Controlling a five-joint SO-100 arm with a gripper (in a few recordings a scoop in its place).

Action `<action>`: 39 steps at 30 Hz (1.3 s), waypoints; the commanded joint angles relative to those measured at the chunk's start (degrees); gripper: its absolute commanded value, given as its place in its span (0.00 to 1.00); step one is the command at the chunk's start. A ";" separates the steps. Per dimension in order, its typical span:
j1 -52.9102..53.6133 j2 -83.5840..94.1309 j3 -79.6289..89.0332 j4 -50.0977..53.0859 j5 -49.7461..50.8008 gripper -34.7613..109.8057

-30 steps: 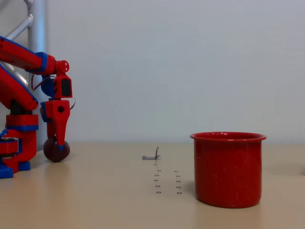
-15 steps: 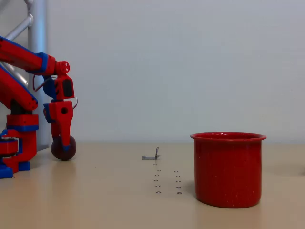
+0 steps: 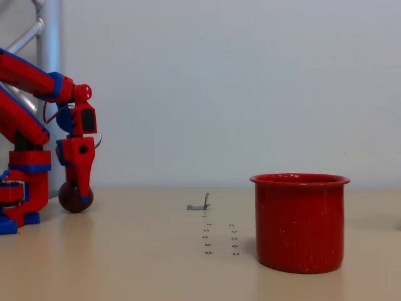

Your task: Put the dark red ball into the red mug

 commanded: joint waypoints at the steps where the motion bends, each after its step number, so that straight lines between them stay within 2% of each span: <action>1: 0.62 1.93 -0.53 -1.32 -1.32 0.47; 17: 0.88 0.53 -2.46 -3.87 -2.72 0.46; 28: 1.58 0.35 -2.64 -4.22 -3.96 0.41; 39: 6.94 -3.87 -8.53 -6.68 -6.33 0.39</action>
